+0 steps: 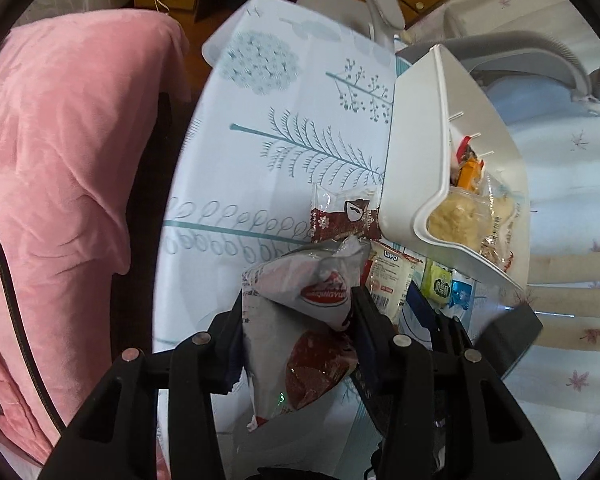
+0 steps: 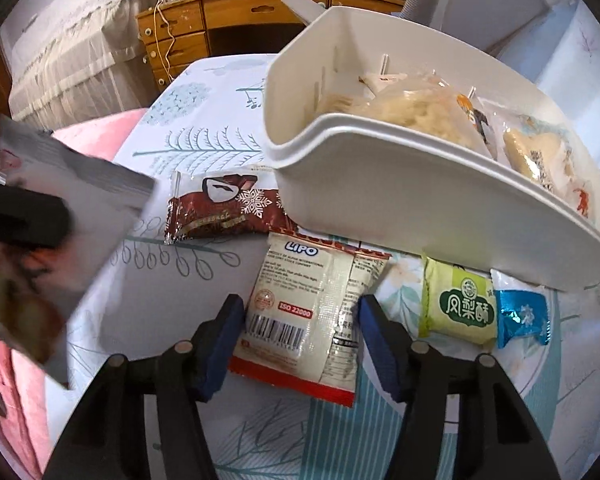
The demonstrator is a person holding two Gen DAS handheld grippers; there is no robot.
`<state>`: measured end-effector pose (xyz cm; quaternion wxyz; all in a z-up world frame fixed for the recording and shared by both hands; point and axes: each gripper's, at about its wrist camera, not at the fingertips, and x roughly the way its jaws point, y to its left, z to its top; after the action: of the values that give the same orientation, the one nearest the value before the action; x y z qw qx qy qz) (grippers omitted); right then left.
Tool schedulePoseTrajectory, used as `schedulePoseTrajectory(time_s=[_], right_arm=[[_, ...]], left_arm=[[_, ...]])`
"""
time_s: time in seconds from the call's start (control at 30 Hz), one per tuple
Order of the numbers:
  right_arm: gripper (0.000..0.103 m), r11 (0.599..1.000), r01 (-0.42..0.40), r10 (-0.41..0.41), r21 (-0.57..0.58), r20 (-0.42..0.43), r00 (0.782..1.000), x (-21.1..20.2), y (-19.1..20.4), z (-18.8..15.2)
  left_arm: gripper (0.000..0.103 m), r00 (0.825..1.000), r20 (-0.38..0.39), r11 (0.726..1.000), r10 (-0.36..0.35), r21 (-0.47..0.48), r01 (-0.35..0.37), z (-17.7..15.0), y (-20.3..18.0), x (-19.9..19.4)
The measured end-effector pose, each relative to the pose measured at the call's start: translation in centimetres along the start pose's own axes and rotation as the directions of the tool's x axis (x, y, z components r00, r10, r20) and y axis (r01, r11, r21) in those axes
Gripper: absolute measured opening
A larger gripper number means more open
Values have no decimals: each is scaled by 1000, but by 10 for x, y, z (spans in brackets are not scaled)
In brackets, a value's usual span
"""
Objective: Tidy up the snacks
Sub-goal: 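Grasp the white LIPO pack with the right tool while the left tool lifts the Dongzao bag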
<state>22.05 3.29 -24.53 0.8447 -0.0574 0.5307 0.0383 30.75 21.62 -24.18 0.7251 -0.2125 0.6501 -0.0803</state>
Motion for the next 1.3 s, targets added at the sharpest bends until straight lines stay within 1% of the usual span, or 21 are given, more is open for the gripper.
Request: schedulePoseTrajectory(time_s=[0.07,0.13,0.23,0.4,0.5,0.57,0.63,0.77,0.87,0.93,1.1,1.23,1.3], right_arm=[[52,1000,10,-9,-13,3,1000,0,5,1],[50,1000,17,-17,-24,1,1000,0,10,0],[50,1000,9,-10,-25,-21,1000,-2,11,-1],[50,999,12,-14,-29,-54,998,-14,13,-21],[50,1000,0,2,22,-73,997,-26,14,-39],[50,996,-21,28,87,-79,997,-37,12,-53],[50,991,-29,38,134,-72,997,-50,12,-65],[50,982,-52,57,182,-21,998,-81,10,-82],[50,972,-80,77,220,22,997,-108,0,-91],[50,969,-80,70,232,52,996,-126,-9,-93],[50,955,-90,55,282,128,990,-159,-38,-88],[50,941,-124,64,315,193,979,-182,-68,-81],[50,937,-143,75,318,218,973,-188,-81,-76]], left_arm=[[44,1000,16,1000,-6,-3,7,-4,4,-11],[44,999,31,1000,-14,-4,14,-10,4,-18],[44,999,47,1000,-22,10,22,-18,8,-34],[44,996,72,997,-48,60,44,-38,9,-64],[44,995,85,993,-60,105,51,-49,8,-80],[44,994,89,990,-68,132,56,-55,7,-89],[44,994,85,986,-76,157,62,-59,6,-96],[44,994,84,973,-66,225,45,-68,-6,-105],[44,992,92,966,-92,249,67,-74,-20,-110],[44,990,91,965,-111,250,85,-77,-30,-111],[44,985,103,952,-136,287,102,-84,-64,-118],[45,986,118,946,-119,316,77,-83,-93,-121],[45,982,141,944,-125,321,74,-80,-109,-122]])
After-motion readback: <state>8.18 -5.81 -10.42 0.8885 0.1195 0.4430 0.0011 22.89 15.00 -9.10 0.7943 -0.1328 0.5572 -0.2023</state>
